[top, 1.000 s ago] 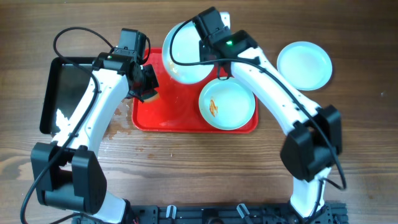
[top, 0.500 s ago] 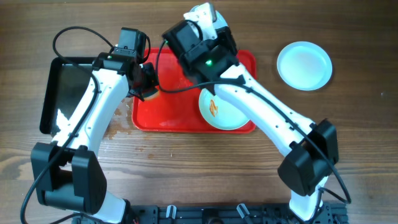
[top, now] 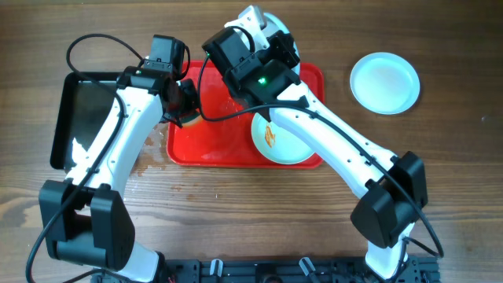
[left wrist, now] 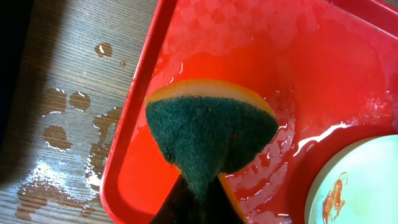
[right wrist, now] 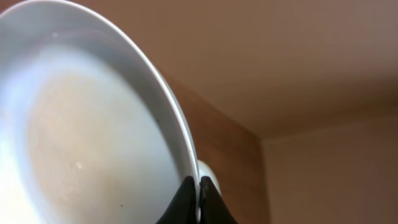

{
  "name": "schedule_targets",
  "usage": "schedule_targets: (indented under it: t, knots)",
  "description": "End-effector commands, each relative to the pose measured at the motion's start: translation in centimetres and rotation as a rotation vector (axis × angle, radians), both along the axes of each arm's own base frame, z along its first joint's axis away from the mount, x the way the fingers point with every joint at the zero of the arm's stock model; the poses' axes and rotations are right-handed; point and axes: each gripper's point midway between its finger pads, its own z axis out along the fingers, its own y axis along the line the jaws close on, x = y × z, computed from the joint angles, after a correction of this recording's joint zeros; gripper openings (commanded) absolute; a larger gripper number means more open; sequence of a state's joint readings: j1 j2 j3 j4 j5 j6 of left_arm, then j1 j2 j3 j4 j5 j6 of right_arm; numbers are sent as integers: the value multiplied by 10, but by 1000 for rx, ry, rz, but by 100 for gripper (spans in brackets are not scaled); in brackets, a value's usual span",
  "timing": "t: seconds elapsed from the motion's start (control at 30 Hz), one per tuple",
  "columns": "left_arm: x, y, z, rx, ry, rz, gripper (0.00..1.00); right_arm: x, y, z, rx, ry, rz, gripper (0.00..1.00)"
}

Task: Clean dirty plates on tray and stack at the side
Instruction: 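Lift the scrubbed plate by its rim with the right gripper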

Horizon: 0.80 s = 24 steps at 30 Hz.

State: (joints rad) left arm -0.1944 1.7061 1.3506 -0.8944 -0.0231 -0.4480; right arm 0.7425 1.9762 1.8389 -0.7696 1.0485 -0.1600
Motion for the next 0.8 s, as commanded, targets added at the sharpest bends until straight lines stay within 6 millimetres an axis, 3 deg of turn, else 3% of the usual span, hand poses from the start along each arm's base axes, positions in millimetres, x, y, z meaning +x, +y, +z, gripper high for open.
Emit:
schedule_targets:
  t: [0.0,0.03,0.1,0.13,0.17,0.2,0.27,0.3,0.33,0.37,0.4,0.43,0.47,0.53,0.6,0.63,0.7,0.77]
  knots:
    - [0,-3,9,-22,-21,4,4,-8,-19,37,-98,-138,-114,4]
    - [0,-2,9,-22,-19,4,4,-10,-20,46,-72,-208,-158,4]
    - [0,-3,9,-23,-22,4,4,0,16,7,-8,11,81,4]
    - [0,-3,9,-23,-21,4,4,-1,9,12,-49,-8,47,4]
    - [-1,-2,9,-21,-16,4,4,-5,-6,31,-30,-130,-72,4]
    - [-2,-2,9,-21,-14,4,4,-4,-4,29,27,-146,-78,4]
    - [-2,-2,9,-21,-14,4,4,-1,32,-13,95,97,161,5]
    - [-2,-2,9,-21,-15,4,4,-4,26,-20,72,138,158,4]
    - [-1,-2,9,-20,-15,4,4,-6,0,-7,88,17,-13,4]
    - [-2,-2,9,-20,-14,4,4,-7,-12,0,159,-84,-120,5]
    - [-1,-2,9,-21,-15,4,4,-1,7,-20,254,26,-26,4]
    - [-1,-2,9,-22,-18,4,4,-3,20,-36,221,166,102,4]
    - [-1,-2,9,-22,-18,4,4,-5,15,-40,250,193,90,4]
    - [-2,-2,9,-20,-14,4,4,-4,-5,-35,411,190,4,4]
    - [-2,-2,9,-20,-14,4,4,0,-15,-29,626,294,76,4]
    - [-2,-2,9,-20,-14,4,4,3,-30,-22,747,336,94,4]
    - [-2,-2,9,-21,-15,4,4,8,-64,-12,965,396,112,4]
    - [-2,-2,9,-21,-14,4,4,16,-133,-16,1144,417,23,5]
